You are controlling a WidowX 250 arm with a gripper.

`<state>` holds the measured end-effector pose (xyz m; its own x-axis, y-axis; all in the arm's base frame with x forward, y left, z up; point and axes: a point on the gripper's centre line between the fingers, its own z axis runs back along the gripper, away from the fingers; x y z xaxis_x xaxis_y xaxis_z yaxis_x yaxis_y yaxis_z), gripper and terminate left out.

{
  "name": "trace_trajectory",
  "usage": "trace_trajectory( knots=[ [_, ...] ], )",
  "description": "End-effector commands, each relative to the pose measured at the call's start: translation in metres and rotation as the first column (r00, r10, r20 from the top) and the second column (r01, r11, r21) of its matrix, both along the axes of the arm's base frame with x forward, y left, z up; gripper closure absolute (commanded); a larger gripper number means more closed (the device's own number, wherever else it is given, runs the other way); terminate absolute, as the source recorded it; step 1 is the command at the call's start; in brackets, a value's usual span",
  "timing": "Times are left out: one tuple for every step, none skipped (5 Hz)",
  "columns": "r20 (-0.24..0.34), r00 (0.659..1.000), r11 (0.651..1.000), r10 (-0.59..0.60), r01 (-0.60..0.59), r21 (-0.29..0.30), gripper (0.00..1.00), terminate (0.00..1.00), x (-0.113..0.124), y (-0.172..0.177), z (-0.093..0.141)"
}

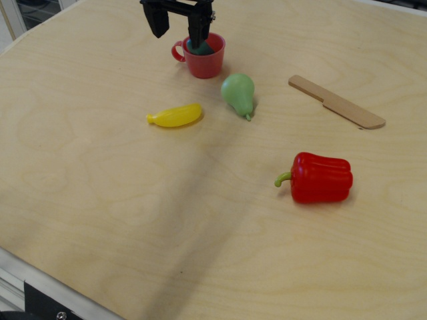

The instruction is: Take cucumber out of cup

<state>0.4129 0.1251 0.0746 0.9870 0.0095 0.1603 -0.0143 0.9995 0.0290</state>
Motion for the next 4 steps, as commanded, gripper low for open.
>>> trace_trajectory(
  knots=[
    [0.042, 0.999, 1.000, -0.016, 0.015, 0.027, 0.00, 0.00, 0.0278, -0.0055, 0.0176],
    [0.032, 0.999, 1.000, -0.021, 0.020, 0.022, 0.00, 0.00, 0.0334, -0.0101, 0.0128],
    [0.022, 1.000, 1.000, -0.015, 0.014, 0.027, 0.00, 0.00, 0.0338, -0.0126, 0.0097],
    [0.022, 1.000, 1.000, -0.015, 0.014, 0.025, 1.00, 0.00, 0.0354, -0.0154, 0.0079]
  ],
)
